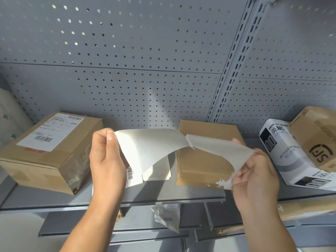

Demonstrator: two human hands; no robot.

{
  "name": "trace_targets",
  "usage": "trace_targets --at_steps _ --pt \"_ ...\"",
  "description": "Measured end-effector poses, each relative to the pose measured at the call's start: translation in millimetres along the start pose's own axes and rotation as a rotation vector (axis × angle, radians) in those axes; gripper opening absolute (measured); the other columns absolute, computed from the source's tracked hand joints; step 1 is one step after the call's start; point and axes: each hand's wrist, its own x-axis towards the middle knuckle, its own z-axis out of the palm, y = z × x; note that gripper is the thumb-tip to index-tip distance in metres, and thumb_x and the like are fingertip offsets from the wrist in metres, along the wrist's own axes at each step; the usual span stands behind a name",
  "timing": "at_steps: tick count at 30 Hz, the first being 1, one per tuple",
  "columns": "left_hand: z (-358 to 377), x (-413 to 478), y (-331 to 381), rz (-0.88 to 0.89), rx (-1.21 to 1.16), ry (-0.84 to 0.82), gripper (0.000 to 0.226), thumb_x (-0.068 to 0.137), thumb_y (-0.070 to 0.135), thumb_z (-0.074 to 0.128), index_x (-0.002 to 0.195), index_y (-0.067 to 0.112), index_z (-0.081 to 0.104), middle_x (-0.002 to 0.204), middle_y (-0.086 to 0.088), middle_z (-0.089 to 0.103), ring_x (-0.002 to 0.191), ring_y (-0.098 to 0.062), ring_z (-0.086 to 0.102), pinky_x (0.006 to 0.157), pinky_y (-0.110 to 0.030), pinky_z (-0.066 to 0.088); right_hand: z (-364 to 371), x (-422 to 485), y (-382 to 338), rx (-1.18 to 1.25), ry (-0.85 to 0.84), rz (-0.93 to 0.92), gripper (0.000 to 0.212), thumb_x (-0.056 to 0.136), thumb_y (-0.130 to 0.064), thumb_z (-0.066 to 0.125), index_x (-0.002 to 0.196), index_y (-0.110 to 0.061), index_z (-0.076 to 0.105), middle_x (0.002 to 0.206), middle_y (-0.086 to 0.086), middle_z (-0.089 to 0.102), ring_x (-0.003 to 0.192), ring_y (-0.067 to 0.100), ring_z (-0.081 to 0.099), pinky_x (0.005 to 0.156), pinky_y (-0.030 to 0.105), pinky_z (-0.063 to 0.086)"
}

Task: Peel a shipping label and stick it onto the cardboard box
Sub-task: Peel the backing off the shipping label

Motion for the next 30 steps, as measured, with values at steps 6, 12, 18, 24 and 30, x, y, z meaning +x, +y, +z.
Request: trace_targets --at_steps 6,12,18,24,30 --pt "18 1 -1 -0.017 -0.098 0.037 0.024 0.104 0.036 0.038 0.082 0.038 0.049 0.077 -0.009 0.035 0.066 -0.027 0.033 0.056 -0.040 0.036 -13 12 -5 0.028 0.044 -0.051 0.032 0.091 0.002 0.038 0.082 -0.027 0.050 0.110 0.009 0.080 0.046 0.009 0.053 0.039 0.018 0.034" --pt "54 -1 -5 -0.046 -0.218 0.025 0.030 0.104 0.023 0.036 0.079 0.035 0.048 0.060 0.010 0.043 0.047 -0.010 0.040 0.049 -0.028 0.034 -42 29 -20 0.041 0.125 -0.138 0.032 0.091 0.003 0.037 0.079 -0.024 0.048 0.063 -0.011 0.066 0.055 0.012 0.053 0.041 0.020 0.037" --pt "103 -23 -2 0.000 -0.250 -0.142 0.030 0.109 0.022 0.035 0.085 0.035 0.047 0.054 0.004 0.056 0.048 -0.022 0.053 0.052 -0.032 0.041 -73 59 -35 0.026 0.191 -0.188 0.027 0.096 0.000 0.041 0.083 -0.021 0.051 0.063 -0.007 0.062 0.054 0.007 0.060 0.049 0.019 0.050" --pt "135 -40 0 0.017 -0.208 -0.199 0.025 0.106 0.034 0.036 0.084 0.037 0.048 0.070 0.008 0.058 0.053 -0.018 0.055 0.058 -0.042 0.049 -97 128 -38 -0.090 0.292 -0.163 0.015 0.097 -0.007 0.047 0.095 -0.017 0.057 0.096 0.009 0.062 0.075 0.019 0.073 0.060 0.024 0.059" --pt "141 -45 2 0.013 -0.190 -0.195 0.028 0.109 0.030 0.034 0.084 0.034 0.047 0.058 0.007 0.062 0.048 -0.021 0.054 0.061 -0.044 0.047 -107 187 -29 -0.235 0.263 -0.143 0.016 0.100 -0.010 0.043 0.098 -0.005 0.057 0.107 0.017 0.071 0.087 0.023 0.080 0.059 0.023 0.059"
